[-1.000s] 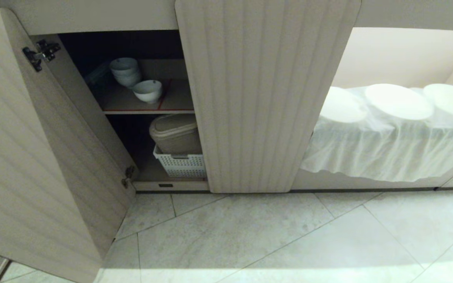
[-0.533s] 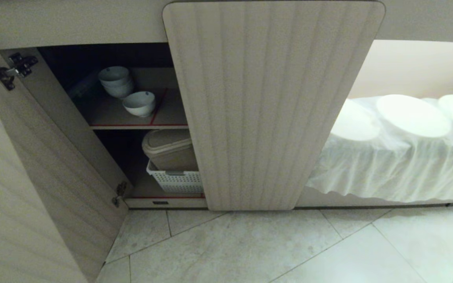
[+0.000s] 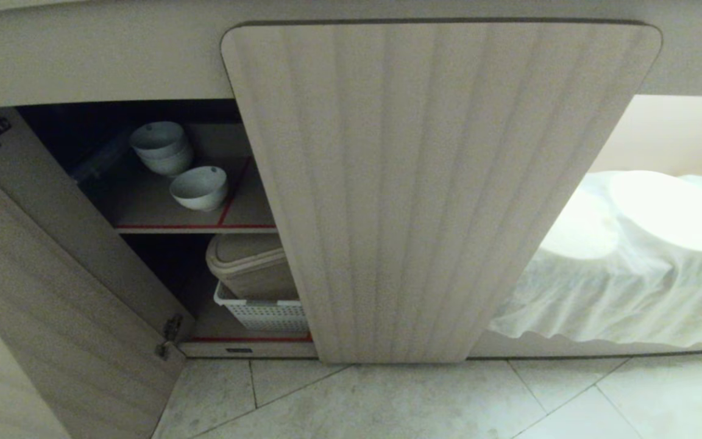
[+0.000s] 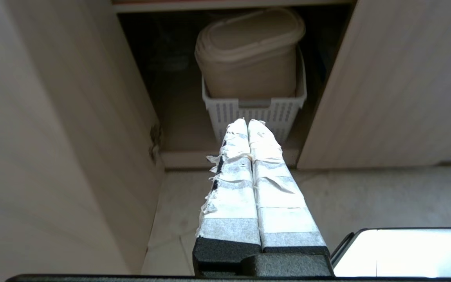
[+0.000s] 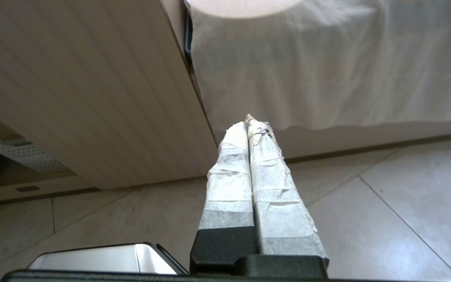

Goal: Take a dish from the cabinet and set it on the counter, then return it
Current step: Take the bowl from the cabinet

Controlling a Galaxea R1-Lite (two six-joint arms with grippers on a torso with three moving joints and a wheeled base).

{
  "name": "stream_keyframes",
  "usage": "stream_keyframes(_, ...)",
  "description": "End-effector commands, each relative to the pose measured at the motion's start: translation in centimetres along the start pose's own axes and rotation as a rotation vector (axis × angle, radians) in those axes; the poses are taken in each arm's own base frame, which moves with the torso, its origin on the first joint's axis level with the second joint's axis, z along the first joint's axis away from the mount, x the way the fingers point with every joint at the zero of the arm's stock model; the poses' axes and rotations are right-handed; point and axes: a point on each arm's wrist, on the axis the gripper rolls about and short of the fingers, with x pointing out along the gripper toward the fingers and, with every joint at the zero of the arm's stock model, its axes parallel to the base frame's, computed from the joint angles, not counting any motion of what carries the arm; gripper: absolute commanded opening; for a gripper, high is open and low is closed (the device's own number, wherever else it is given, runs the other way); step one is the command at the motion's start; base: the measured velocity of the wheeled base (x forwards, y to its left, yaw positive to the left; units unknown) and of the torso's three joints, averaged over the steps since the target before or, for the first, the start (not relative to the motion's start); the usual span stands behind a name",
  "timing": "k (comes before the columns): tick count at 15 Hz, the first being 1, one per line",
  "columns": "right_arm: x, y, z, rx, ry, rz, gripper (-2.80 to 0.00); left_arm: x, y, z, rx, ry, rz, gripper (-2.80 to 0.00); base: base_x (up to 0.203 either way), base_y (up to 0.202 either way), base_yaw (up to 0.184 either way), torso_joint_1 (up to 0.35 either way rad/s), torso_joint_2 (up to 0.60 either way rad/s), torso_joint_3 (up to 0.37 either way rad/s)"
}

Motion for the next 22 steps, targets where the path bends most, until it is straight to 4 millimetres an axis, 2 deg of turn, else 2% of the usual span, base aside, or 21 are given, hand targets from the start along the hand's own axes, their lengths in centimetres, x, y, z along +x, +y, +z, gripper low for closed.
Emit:
stream_keyframes(1,0.0,0.0,0.0,0.001,-0.001,0.0,-2.8,0.0,0.0,0.0,0.0,0.0,0.0,-2.8,0.204,0.0,0.003,0.002,0.01,0.002)
stream_keyframes(7,0.0,0.0,0.0,0.001,-0.001,0.0,-2.8,0.0,0.0,-0.01,0.003,0.001,0.0,-2.8,0.176,0.0,0.002,0.004,0.0,0.001)
stream_keyframes(22,0.0,0.0,0.0,0.001,-0.001,0.0,-2.8,-0.02,-0.03,-0.05,0.001,0.01,-0.014,-2.8,0.0,0.0,0.0,0.0,0.0,0.0)
